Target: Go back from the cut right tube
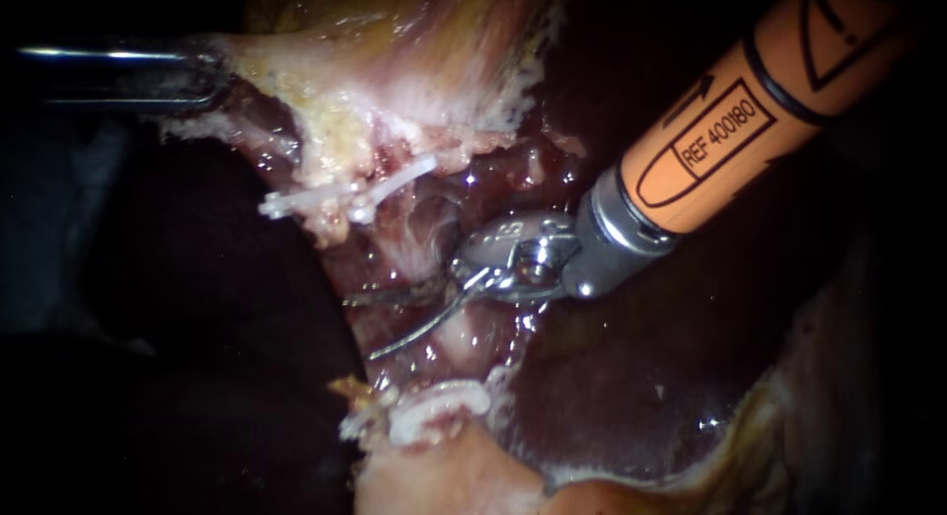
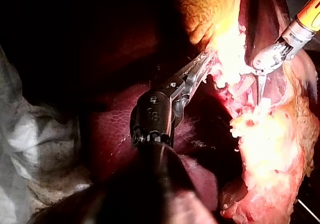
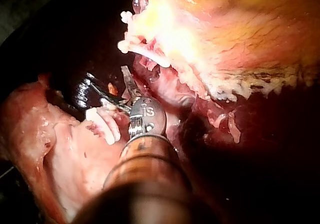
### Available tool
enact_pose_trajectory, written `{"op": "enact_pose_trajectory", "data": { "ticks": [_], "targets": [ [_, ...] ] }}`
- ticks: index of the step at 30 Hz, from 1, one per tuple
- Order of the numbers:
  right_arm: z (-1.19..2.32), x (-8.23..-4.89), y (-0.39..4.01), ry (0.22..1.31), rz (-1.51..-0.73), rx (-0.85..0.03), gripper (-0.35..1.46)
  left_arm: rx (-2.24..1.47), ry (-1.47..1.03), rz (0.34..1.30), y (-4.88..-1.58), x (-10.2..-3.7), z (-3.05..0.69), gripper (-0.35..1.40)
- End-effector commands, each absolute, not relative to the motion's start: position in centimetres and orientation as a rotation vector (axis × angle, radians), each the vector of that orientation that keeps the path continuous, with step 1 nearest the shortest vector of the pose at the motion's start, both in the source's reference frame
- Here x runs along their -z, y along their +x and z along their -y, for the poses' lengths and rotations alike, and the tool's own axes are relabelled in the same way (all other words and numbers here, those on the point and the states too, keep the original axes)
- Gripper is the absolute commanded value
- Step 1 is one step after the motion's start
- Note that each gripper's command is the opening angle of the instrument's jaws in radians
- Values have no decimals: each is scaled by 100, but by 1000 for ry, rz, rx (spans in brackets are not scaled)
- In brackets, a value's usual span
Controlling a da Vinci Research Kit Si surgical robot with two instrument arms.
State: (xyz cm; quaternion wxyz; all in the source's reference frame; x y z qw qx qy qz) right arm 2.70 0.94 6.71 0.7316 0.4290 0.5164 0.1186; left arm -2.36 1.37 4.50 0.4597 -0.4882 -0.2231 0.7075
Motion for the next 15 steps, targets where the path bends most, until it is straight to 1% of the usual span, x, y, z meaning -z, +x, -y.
{"op": "enact_pose_trajectory", "data": {
  "ticks": [1, 4, 6, 7, 8, 10, 12, 13, 15],
  "targets": [
    [-94, -670, 272, 928, -1139, -273, 140, -1742, -1202, 549, -236, -451, -137, -35],
    [-94, -670, 271, 917, -1144, -266, 141, -1742, -1202, 549, -236, -451, -137, -35],
    [-94, -669, 268, 891, -1153, -264, 141, -1742, -1202, 549, -236, -451, -137, -35],
    [-93, -667, 265, 858, -1162, -268, 141, -1742, -1202, 549, -236, -451, -137, -35],
    [-92, -664, 259, 795, -1176, -282, 145, -1742, -1202, 549, -236, -451, -137, -35],
    [-90, -657, 244, 683, -1187, -322, 145, -1742, -1203, 549, -235, -451, -137, -35],
    [-87, -649, 229, 625, -1191, -327, 145, -1743, -1203, 550, -235, -451, -137, -35],
    [-86, -644, 221, 596, -1183, -325, 145, -1743, -1203, 550, -234, -451, -137, -35],
    [-87, -633, 203, 535, -1135, -324, 145, -1743, -1203, 550, -234, -452, -137, -35]
  ]
}}
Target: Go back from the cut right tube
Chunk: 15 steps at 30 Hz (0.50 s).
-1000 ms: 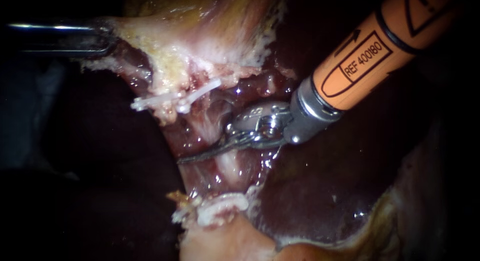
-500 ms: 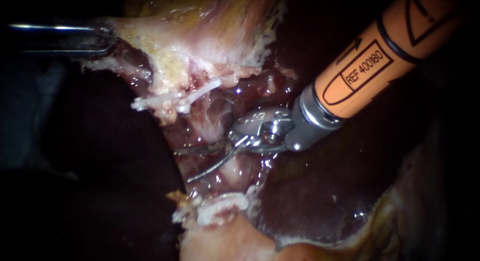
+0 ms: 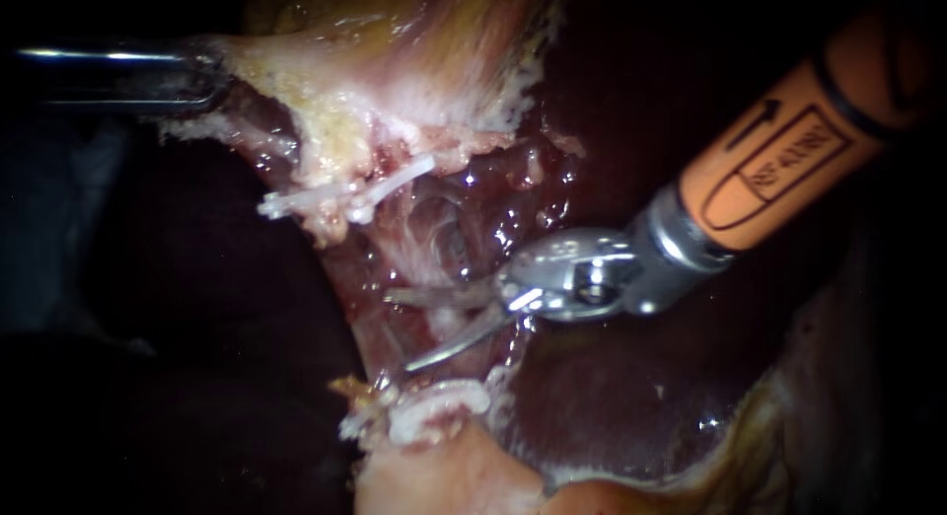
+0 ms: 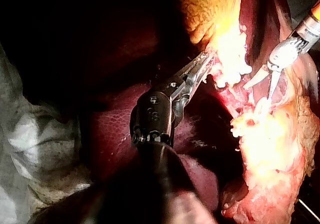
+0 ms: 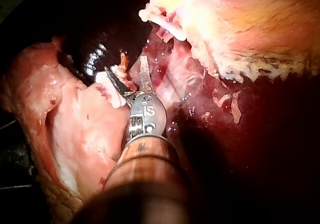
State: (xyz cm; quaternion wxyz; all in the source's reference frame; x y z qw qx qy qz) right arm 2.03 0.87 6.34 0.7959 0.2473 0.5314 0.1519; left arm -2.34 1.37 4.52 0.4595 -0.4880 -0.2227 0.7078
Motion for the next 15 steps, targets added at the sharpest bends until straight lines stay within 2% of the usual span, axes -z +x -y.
{"op": "enact_pose_trajectory", "data": {
  "ticks": [1, 6, 15],
  "targets": [
    [-87, -628, 196, 520, -1105, -320, 145, -1743, -1203, 550, -234, -452, -137, -35],
    [-91, -607, 159, 408, -914, -235, 145, -1743, -1203, 550, -234, -453, -138, -35],
    [-101, -589, 107, 339, -863, -210, 145, -1743, -1203, 549, -234, -453, -137, -35]
  ]
}}
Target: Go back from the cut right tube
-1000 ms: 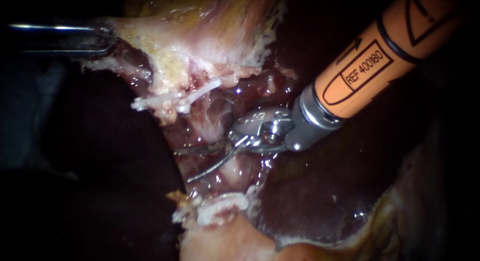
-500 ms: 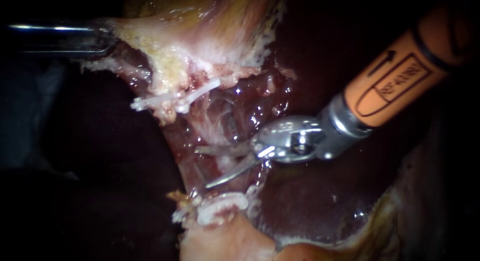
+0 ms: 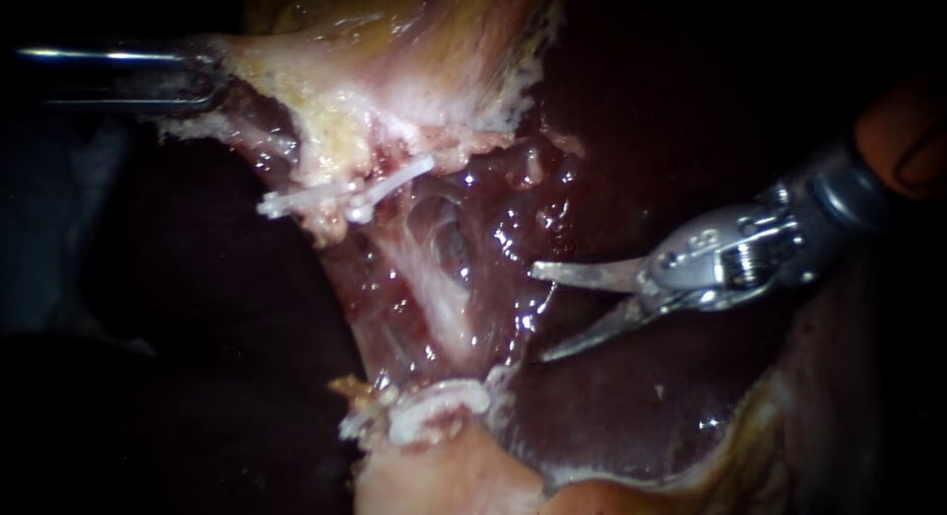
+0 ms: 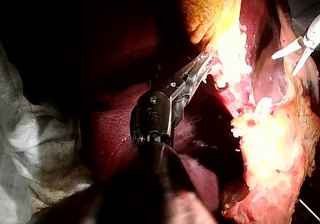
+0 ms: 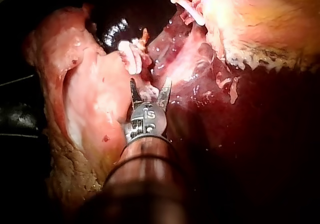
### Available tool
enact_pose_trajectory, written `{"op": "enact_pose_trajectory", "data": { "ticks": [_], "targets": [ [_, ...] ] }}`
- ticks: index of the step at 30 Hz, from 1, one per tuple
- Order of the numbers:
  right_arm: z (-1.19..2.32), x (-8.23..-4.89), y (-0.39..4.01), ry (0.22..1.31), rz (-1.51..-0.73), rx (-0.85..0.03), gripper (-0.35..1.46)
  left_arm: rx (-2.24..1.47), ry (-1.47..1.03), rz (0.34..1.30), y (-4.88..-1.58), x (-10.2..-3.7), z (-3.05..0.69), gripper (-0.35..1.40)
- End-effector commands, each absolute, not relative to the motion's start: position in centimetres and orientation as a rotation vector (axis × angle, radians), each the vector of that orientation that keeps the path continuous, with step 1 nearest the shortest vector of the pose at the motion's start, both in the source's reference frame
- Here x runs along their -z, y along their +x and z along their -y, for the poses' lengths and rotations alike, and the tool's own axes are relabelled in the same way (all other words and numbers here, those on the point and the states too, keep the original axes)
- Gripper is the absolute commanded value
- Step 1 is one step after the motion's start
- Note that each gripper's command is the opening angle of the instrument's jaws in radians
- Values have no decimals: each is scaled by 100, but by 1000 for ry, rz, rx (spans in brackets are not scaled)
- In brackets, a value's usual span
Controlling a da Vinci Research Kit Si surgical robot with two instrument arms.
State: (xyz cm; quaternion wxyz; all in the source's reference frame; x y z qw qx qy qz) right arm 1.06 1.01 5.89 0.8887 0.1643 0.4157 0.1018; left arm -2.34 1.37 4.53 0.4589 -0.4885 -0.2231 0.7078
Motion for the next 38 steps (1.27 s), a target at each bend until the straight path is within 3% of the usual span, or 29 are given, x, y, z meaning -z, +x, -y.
{"op": "enact_pose_trajectory", "data": {
  "ticks": [1, 13, 27, 38],
  "targets": [
    [-103, -587, 103, 334, -861, -213, 145, -1743, -1203, 549, -234, -453, -137, -35],
    [-115, -580, 86, 322, -849, -225, 145, -1745, -1204, 543, -239, -462, -136, -35],
    [-115, -581, 86, 321, -849, -225, 145, -1776, -1192, 546, -279, -510, -127, -35],
    [-116, -583, 85, 321, -849, -225, 145, -1777, -1194, 548, -281, -512, -126, -35]
  ]
}}
